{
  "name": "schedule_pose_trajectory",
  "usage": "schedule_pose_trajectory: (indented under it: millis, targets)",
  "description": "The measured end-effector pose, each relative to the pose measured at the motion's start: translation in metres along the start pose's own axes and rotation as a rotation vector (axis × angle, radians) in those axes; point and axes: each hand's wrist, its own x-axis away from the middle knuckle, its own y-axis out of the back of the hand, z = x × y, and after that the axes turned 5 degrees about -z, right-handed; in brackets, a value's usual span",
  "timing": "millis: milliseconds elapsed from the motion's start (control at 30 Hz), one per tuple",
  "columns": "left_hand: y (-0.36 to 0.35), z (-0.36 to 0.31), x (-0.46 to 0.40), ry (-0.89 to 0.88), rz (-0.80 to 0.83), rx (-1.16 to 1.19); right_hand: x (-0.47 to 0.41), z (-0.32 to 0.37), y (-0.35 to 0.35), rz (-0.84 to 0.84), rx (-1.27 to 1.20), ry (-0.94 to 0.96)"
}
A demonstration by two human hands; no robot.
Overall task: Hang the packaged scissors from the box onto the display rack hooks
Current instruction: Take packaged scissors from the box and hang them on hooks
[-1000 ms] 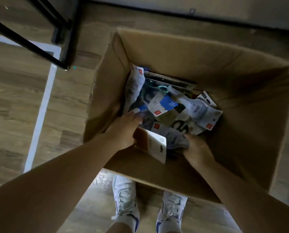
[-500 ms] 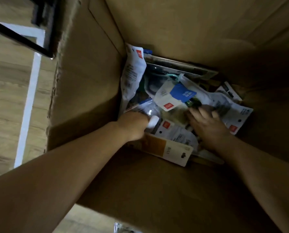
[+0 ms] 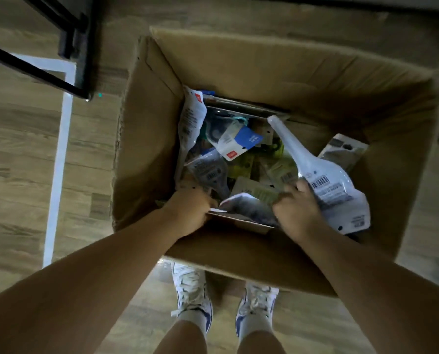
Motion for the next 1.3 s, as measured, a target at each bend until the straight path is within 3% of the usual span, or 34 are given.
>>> schedule_pose_trajectory:
  millis: [100, 167, 233, 400, 500, 567, 667, 1100, 1300]
  targets:
    - [0.028, -0.001, 0.036, 0.012, -0.101, 0.109, 0.026, -0.007, 0.03, -0.229, -0.061, 0.064]
    - [0.044, 0.0, 0.055, 0.021, -0.228, 0.207, 0.037, -0.009, 0.046, -0.283, -0.03, 0.072]
    - [0.055, 0.001, 0.071, 0.024, -0.232, 0.229, 0.048, -0.01, 0.066, -0.349, 0.028, 0.076]
    - [0.073, -0.001, 0.1, 0.111, -0.232, 0.295, 0.063, -0.016, 0.087, -0.316, 0.035, 0.106]
    - [0.081, -0.001, 0.115, 0.12, -0.311, 0.403, 0.073, -0.026, 0.093, -0.411, -0.009, 0.097]
    - [0.087, 0.001, 0.124, 0.144, -0.39, 0.538, 0.077, -0.031, 0.101, -0.45, -0.055, 0.079]
    - [0.095, 0.004, 0.131, 0.246, -0.436, 0.776, 0.082, -0.031, 0.114, -0.372, -0.095, 0.0]
    - [0.103, -0.008, 0.14, 0.485, -0.549, 1.458, 0.059, 0.005, 0.132, -0.419, -0.821, -0.413]
    - [0.121, -0.013, 0.133, 0.446, -0.526, 1.734, 0.051, 0.012, 0.15, -0.439, -1.141, -0.595]
